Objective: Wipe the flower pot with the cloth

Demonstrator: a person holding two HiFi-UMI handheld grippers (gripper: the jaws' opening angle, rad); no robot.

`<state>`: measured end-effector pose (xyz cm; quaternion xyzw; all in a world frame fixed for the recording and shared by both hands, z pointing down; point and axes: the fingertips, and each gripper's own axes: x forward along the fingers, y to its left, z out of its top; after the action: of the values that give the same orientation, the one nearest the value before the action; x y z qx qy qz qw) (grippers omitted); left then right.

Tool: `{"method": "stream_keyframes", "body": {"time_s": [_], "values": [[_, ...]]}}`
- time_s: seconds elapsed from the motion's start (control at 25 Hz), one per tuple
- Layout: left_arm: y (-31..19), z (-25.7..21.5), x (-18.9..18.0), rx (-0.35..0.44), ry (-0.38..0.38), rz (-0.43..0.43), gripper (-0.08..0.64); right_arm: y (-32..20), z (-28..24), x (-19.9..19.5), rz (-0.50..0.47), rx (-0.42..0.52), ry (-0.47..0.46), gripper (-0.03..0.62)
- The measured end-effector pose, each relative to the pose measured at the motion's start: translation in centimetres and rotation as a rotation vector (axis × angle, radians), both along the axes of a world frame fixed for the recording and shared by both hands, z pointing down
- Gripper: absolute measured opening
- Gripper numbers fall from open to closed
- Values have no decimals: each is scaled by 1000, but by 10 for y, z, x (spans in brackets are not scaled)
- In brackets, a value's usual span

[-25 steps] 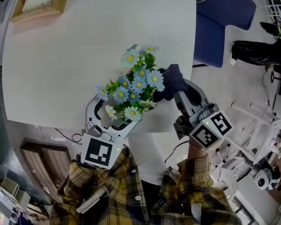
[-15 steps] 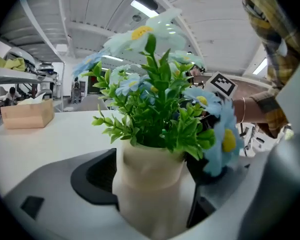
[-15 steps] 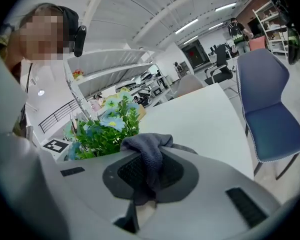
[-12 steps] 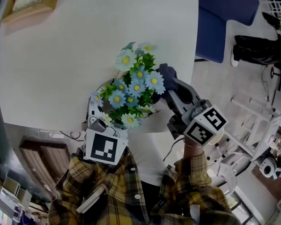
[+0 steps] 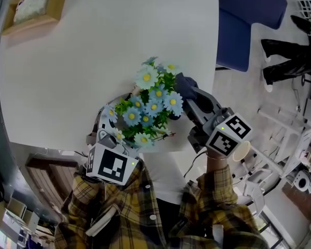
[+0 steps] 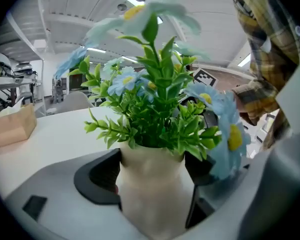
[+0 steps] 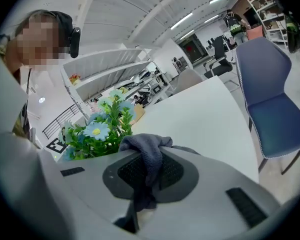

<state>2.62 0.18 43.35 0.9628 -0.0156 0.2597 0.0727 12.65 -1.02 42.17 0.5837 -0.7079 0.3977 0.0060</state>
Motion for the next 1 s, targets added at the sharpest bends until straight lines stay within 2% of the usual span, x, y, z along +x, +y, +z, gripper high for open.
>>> {"method": "stream_keyframes", "body": {"time_s": [0.16, 0.4, 0.56, 0.72, 1.0], "values": [[3, -9, -11, 6, 3, 109, 419, -9, -5, -8, -58, -9, -33, 21], [1, 3, -16, 4, -38, 342, 419, -30, 9, -16, -238, -38, -52, 21], [-12, 18, -21, 9, -66, 524, 419, -56, 24, -27, -405, -21, -50, 21], [-10, 6, -12, 23, -76, 680, 419, -58, 14, -27, -593, -21, -105, 21], [-20, 2, -16, 49, -93, 847, 419, -77, 12, -59, -894, -84, -145, 21]]}}
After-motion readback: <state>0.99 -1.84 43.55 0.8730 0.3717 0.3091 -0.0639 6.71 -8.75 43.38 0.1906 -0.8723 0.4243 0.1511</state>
